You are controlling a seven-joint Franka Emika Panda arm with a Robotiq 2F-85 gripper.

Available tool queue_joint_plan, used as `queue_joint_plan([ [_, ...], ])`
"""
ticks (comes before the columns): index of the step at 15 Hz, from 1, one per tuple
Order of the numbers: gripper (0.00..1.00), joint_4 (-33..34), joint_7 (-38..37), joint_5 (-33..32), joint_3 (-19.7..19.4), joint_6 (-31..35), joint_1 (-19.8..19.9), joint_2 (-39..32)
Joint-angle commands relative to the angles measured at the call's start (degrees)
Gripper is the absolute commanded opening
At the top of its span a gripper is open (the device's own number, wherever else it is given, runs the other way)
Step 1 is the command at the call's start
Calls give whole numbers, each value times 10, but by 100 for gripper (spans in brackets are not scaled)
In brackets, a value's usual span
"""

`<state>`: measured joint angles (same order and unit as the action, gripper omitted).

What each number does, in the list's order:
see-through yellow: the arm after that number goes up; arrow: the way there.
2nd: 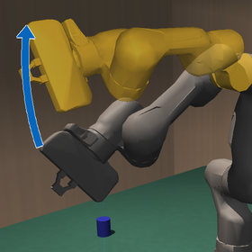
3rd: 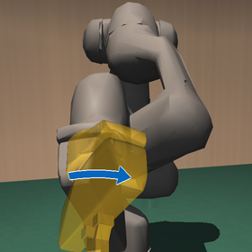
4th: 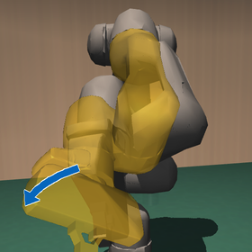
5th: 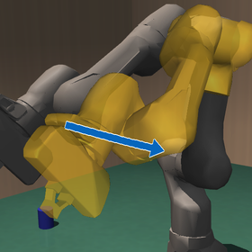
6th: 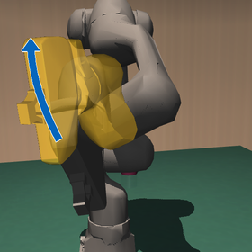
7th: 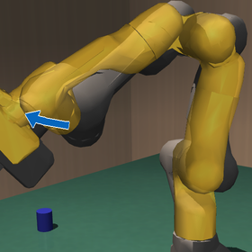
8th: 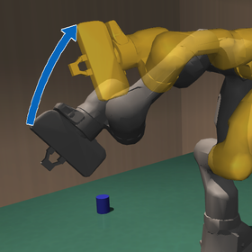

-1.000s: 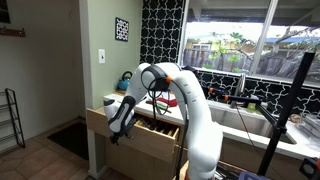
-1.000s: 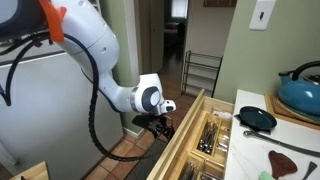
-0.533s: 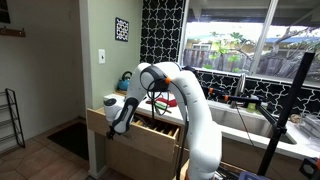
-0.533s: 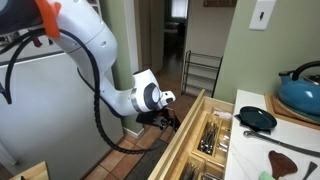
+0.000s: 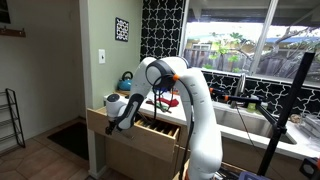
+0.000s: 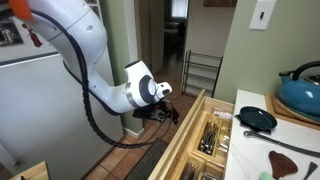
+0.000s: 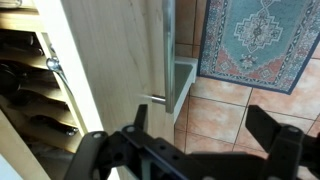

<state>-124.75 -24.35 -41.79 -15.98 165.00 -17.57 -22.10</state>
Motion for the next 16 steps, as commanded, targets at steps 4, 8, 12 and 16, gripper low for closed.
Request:
queue_joint_plan([
  [4, 100, -106, 70, 17, -8, -23, 35, 143],
  [8, 100, -129, 147, 71, -15, -12, 81, 163],
  [12, 100, -178, 305, 256, 114, -10, 202, 169],
  [16, 100, -162, 458, 438, 238, -46, 298, 159],
])
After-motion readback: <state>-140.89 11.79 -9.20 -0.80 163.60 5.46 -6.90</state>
